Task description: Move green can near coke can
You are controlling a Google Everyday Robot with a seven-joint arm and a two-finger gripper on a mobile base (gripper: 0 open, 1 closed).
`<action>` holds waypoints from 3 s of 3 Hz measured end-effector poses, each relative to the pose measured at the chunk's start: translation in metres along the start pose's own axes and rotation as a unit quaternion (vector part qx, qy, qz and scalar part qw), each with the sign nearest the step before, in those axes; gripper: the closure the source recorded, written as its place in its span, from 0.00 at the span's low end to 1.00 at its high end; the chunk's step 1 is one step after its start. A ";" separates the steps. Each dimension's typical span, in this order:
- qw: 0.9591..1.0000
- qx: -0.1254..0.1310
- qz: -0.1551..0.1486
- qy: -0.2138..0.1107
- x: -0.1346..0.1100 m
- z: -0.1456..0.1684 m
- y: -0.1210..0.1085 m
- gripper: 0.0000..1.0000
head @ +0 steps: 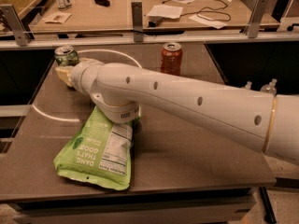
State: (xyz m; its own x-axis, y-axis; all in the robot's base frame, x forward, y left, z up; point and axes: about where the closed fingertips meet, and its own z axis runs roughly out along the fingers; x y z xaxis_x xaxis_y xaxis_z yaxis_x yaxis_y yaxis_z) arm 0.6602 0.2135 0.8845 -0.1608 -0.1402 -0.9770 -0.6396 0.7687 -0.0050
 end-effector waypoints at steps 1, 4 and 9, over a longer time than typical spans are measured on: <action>1.000 -0.010 -0.004 0.000 -0.001 0.002 0.003 0.18; 1.000 -0.025 -0.013 -0.007 -0.008 0.004 0.004 0.64; 0.997 0.049 -0.044 0.048 0.003 -0.134 -0.085 1.00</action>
Offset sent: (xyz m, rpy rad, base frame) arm 0.0035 0.0097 0.0002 -0.0136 -0.0063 0.0401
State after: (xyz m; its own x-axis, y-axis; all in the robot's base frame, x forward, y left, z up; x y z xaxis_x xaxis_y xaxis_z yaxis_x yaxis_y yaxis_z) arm 0.6132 0.0640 0.9110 -0.1810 -0.2649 -0.9471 -0.5782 0.8077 -0.1154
